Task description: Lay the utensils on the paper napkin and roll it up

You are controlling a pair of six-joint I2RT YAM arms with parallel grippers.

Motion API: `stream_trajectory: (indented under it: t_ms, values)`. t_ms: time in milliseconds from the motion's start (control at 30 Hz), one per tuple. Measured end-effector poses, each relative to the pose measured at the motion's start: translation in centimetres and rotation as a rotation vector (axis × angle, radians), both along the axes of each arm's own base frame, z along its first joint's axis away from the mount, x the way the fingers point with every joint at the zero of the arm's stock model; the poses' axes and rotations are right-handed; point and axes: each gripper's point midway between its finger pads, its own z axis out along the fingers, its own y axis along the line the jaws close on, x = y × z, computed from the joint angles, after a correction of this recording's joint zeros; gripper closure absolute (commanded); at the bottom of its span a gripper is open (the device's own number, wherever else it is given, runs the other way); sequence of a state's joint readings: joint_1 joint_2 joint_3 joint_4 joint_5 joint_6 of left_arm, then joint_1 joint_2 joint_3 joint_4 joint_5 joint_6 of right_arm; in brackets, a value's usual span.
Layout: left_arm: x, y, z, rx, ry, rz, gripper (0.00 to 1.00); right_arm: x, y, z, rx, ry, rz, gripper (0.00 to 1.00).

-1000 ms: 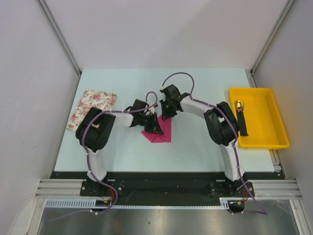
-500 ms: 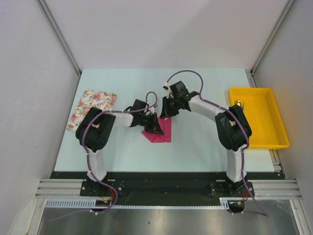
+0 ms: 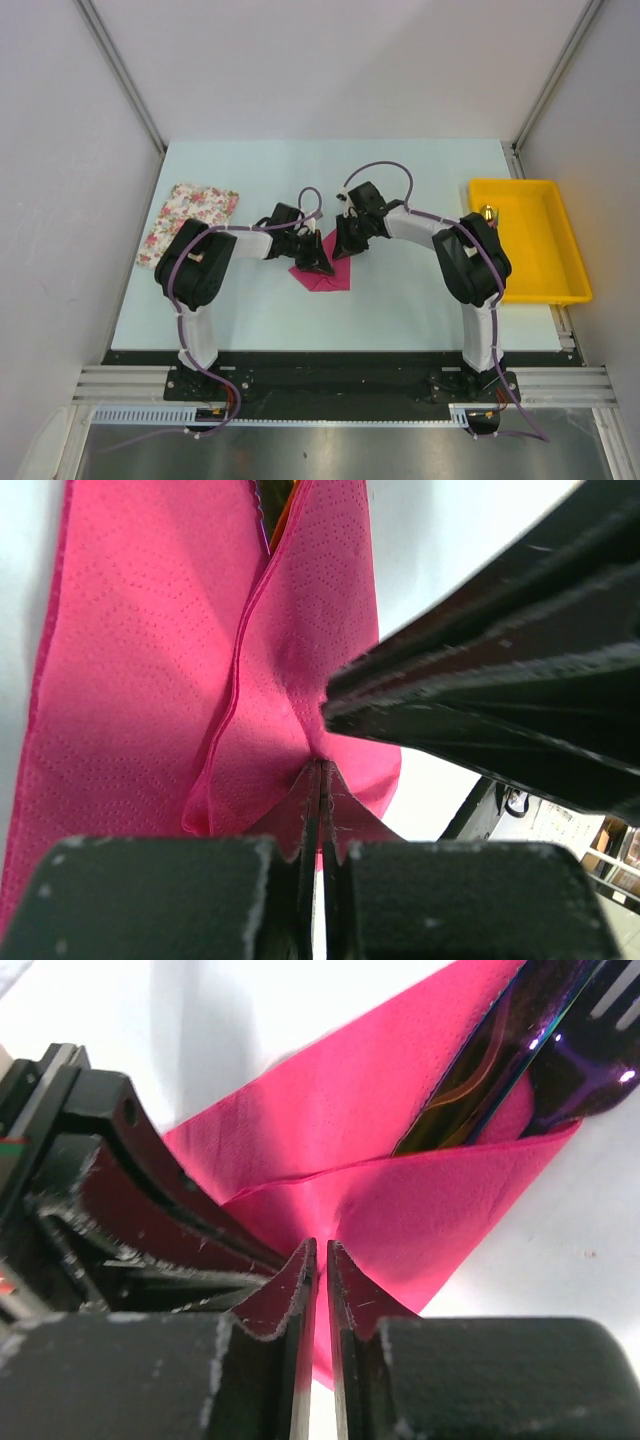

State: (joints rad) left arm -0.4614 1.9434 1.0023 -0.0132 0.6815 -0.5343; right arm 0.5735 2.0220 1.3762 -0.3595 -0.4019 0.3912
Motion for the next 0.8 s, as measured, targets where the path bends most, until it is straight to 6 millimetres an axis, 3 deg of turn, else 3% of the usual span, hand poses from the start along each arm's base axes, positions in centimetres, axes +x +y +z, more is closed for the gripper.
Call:
stream_trajectory:
  t_ms: [267,467,633,800]
  values:
    - [0.0,0.0,0.0,0.000,0.000,0.000,0.99,0.4,0.4,-0.7,0.016,0.000,-0.009,0.90]
    - [0.2,0.1,0.3,-0.010,-0.020,-0.006,0.76,0.2,0.4,-1.8,0.011,0.020,-0.005,0.94]
    - [-0.2,0.8,3.1,-0.054,-0.111,-0.026,0.76,0.2,0.4,-1.8,0.009,0.012,0.004,0.94]
    - [-0.5,-0.6,6.5,-0.129,-0.208,-0.078,0.83,0.3,0.4,-1.9,0.009,0.011,0.009,0.95]
